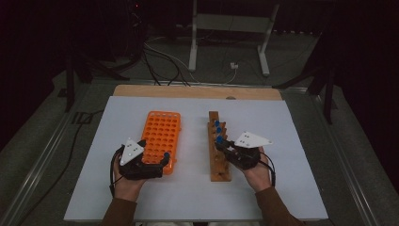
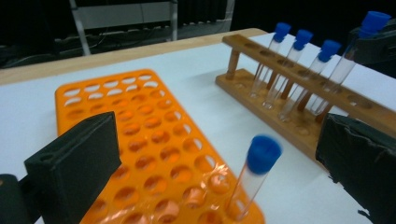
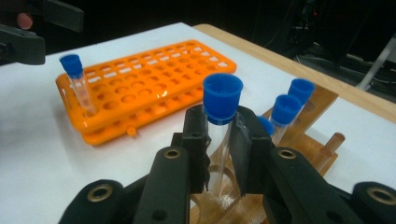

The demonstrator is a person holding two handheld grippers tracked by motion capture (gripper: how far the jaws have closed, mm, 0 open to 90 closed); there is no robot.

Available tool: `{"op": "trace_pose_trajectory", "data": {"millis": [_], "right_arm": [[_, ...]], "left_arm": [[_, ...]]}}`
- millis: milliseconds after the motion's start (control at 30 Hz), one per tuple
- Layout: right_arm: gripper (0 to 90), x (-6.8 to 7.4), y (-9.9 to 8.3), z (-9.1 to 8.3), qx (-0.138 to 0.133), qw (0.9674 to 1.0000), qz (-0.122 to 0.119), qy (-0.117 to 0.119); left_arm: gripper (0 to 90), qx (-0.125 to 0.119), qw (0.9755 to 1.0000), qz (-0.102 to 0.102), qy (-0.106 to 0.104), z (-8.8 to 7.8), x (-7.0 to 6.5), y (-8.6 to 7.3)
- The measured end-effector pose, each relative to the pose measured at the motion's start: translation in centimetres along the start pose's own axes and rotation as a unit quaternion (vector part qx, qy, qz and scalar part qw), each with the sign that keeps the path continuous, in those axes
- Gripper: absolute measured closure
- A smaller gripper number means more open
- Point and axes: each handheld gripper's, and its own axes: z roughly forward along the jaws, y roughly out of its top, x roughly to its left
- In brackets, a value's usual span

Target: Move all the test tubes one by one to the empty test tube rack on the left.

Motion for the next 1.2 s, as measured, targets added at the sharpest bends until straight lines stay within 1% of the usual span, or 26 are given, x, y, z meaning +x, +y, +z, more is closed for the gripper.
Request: {"op": "trace_pose_trajectory", "data": {"millis": [167, 300, 400, 533, 667, 733, 800, 833, 900, 967, 1033, 1133, 1167, 1200], "right_arm": [[77.0, -0.2, 0.8, -0.6, -0.011, 0.9999, 0.006, 0.004], [77.0, -0.4, 1.4, -1.1, -0.017, 0.9998, 0.007, 0.007], [77.0, -0.5, 1.8, -1.3, -0.022, 0.9997, 0.008, 0.009], [77.0, -0.5, 2.4, -1.6, -0.027, 0.9995, 0.008, 0.011], [77.0, -0.4, 3.0, -1.7, -0.028, 0.9994, 0.011, 0.018], [77.0, -0.3, 3.3, -1.6, -0.028, 0.9992, 0.014, 0.024], [77.0, -0.1, 3.5, -1.4, -0.027, 0.999, 0.016, 0.03], [77.0, 0.0, 3.6, -1.3, -0.027, 0.999, 0.016, 0.033], [77.0, 0.2, 3.8, -1.1, -0.025, 0.9989, 0.015, 0.038], [77.0, 0.5, 4.0, -0.9, -0.023, 0.9987, 0.015, 0.043], [77.0, 0.7, 4.2, -0.8, -0.022, 0.9985, 0.017, 0.047], [77.0, 1.0, 4.4, -0.5, -0.02, 0.9982, 0.019, 0.053], [77.0, 1.1, 4.5, -0.5, -0.02, 0.9981, 0.019, 0.055], [77.0, 1.2, 4.6, -0.4, -0.021, 0.9979, 0.02, 0.058]], "left_arm": [[0.7, -0.012, 0.9998, 0.01, -0.016, 0.6, -1.0, 1.7], [0.8, -0.014, 0.9993, 0.024, -0.024, 1.4, -1.9, 2.9], [1.1, -0.016, 0.999, 0.028, -0.029, 2.0, -2.4, 3.5], [1.5, -0.022, 0.9984, 0.033, -0.041, 2.5, -3.2, 4.2], [4.8, -0.025, 0.9974, 0.036, -0.057, 2.9, -3.9, 4.6], [6.7, -0.024, 0.9969, 0.039, -0.065, 3.1, -4.3, 4.7], [7.5, -0.02, 0.9963, 0.045, -0.071, 3.4, -4.6, 4.7], [8.9, -0.019, 0.9958, 0.048, -0.076, 3.5, -4.8, 4.7], [16.4, -0.023, 0.9949, 0.049, -0.085, 3.6, -5.0, 4.7], [17.8, -0.023, 0.9945, 0.046, -0.092, 3.8, -5.1, 4.7], [21.3, -0.023, 0.9937, 0.045, -0.1, 4.0, -5.2, 4.8], [25.5, -0.018, 0.9931, 0.05, -0.104, 4.3, -5.6, 4.7], [27.7, -0.017, 0.9931, 0.051, -0.104, 4.4, -5.8, 4.7], [31.8, -0.017, 0.9928, 0.054, -0.105, 4.6, -5.8, 4.7]]}}
